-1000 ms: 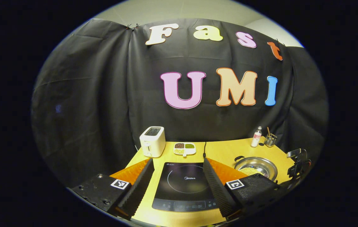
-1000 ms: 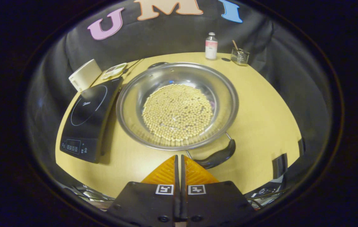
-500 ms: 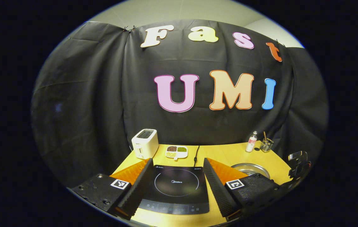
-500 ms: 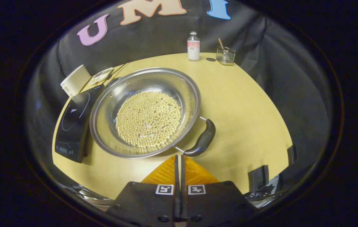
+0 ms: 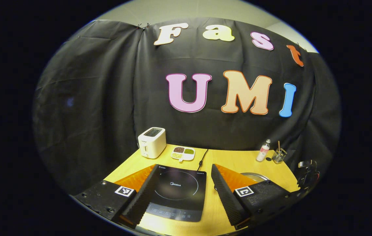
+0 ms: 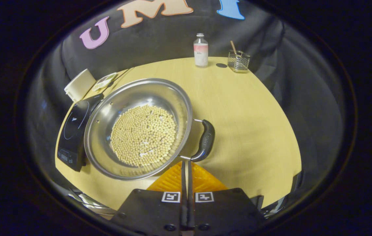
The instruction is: First push the handle of the pot to place it horizontally, then grasp the pot with both hands and set it on the induction cooktop.
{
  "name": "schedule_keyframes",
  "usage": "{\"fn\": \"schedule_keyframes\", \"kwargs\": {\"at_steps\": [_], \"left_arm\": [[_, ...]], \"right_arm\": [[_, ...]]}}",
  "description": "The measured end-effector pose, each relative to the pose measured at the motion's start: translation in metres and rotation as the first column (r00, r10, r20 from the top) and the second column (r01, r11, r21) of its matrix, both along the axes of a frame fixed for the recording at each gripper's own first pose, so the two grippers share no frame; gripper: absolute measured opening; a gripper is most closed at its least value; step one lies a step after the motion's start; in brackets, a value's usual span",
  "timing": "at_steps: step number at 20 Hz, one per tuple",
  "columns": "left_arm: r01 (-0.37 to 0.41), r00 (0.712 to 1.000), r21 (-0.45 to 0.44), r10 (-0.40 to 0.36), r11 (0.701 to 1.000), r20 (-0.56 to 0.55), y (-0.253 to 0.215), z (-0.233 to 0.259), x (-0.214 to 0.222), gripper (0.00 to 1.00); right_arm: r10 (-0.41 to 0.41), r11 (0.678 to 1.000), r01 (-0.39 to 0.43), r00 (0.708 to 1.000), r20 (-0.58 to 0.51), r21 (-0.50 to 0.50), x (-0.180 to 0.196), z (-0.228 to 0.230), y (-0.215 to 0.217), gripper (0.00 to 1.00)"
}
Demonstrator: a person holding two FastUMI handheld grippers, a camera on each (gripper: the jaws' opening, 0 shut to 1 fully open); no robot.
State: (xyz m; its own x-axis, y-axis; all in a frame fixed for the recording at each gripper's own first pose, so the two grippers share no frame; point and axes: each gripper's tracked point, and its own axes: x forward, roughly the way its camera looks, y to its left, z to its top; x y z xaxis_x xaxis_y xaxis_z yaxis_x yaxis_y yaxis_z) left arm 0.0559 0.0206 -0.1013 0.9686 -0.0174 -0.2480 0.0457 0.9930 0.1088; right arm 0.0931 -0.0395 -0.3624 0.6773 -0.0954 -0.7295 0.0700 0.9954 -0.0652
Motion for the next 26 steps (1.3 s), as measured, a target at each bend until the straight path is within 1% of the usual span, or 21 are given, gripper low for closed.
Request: {"fn": "schedule_keyframes", "kwargs": {"at_steps": [1, 2, 3, 7, 8, 9, 10, 11, 12, 13, 14, 20, 21, 22, 25, 26], "left_arm": [[-0.011, 1.000, -0.002, 0.011, 1.000, 0.000, -0.001, 0.000, -0.001, 0.96], [-0.023, 1.000, -0.003, 0.023, 1.000, -0.001, 0.000, 0.000, -0.001, 0.92], [-0.035, 0.999, -0.001, 0.035, 0.999, -0.001, 0.000, -0.002, -0.003, 0.96], [-0.068, 0.998, 0.032, 0.068, 0.997, -0.002, -0.001, -0.002, -0.008, 0.96], [-0.072, 0.997, 0.038, 0.072, 0.997, -0.001, -0.002, -0.004, -0.009, 0.96], [-0.077, 0.997, 0.040, 0.078, 0.996, -0.001, -0.002, -0.004, -0.008, 0.92], [-0.082, 0.997, 0.039, 0.082, 0.996, -0.002, -0.004, -0.005, -0.009, 0.96], [-0.086, 0.996, 0.036, 0.086, 0.996, -0.003, -0.006, -0.005, -0.010, 0.93], [-0.089, 0.996, 0.035, 0.090, 0.995, -0.005, -0.007, -0.006, -0.009, 0.92], [-0.093, 0.996, 0.034, 0.094, 0.995, -0.006, -0.008, -0.007, -0.010, 0.96], [-0.095, 0.995, 0.035, 0.095, 0.995, -0.005, -0.010, -0.006, -0.010, 0.96], [-0.089, 0.996, 0.035, 0.090, 0.995, -0.009, -0.015, -0.009, -0.007, 0.96], [-0.085, 0.996, 0.032, 0.085, 0.996, -0.011, -0.016, -0.009, -0.007, 0.96], [-0.080, 0.997, 0.032, 0.080, 0.996, -0.014, -0.018, -0.010, -0.006, 0.96], [-0.061, 0.998, 0.033, 0.061, 0.998, -0.012, -0.022, -0.010, -0.004, 0.96], [-0.052, 0.999, 0.032, 0.053, 0.998, -0.014, -0.024, -0.011, -0.002, 0.93]], "right_arm": [[0.007, 1.000, -0.007, 1.000, 0.001, -0.001, 0.004, 0.001, -0.003, 0.03], [0.014, 1.000, -0.014, 1.000, 0.002, -0.002, 0.009, 0.002, -0.005, 0.00], [0.020, 1.000, -0.020, 1.000, 0.001, -0.005, 0.013, 0.002, -0.007, 0.00], [0.042, 0.999, -0.042, 0.999, -0.006, -0.019, 0.030, 0.002, -0.017, 0.00], [0.045, 0.999, -0.045, 0.999, -0.002, -0.018, 0.035, 0.003, -0.018, 0.03], [0.049, 0.999, -0.049, 0.999, 0.000, -0.018, 0.039, 0.004, -0.020, 0.03], [0.051, 0.999, -0.051, 0.999, 0.000, -0.017, 0.043, 0.004, -0.021, 0.00], [0.053, 0.998, -0.053, 0.999, 0.001, -0.015, 0.047, 0.006, -0.023, 0.00], [0.055, 0.998, -0.055, 0.998, 0.002, -0.013, 0.049, 0.005, -0.023, 0.00], [0.057, 0.998, -0.057, 0.998, 0.001, -0.011, 0.051, 0.006, -0.024, 0.00], [0.058, 0.998, -0.058, 0.998, 0.001, -0.009, 0.053, 0.006, -0.025, 0.03], [0.062, 0.998, -0.062, 0.998, -0.005, -0.007, 0.054, 0.005, -0.028, 0.03], [0.062, 0.998, -0.062, 0.998, -0.008, -0.010, 0.053, 0.004, -0.030, 0.00], [0.062, 0.998, -0.063, 0.998, -0.012, -0.020, 0.051, 0.004, -0.032, 0.03], [0.058, 0.998, -0.058, 0.998, -0.009, -0.037, 0.044, 0.006, -0.037, 0.03], [0.048, 0.998, -0.048, 0.999, -0.006, -0.028, 0.042, 0.010, -0.038, 0.03]]}}
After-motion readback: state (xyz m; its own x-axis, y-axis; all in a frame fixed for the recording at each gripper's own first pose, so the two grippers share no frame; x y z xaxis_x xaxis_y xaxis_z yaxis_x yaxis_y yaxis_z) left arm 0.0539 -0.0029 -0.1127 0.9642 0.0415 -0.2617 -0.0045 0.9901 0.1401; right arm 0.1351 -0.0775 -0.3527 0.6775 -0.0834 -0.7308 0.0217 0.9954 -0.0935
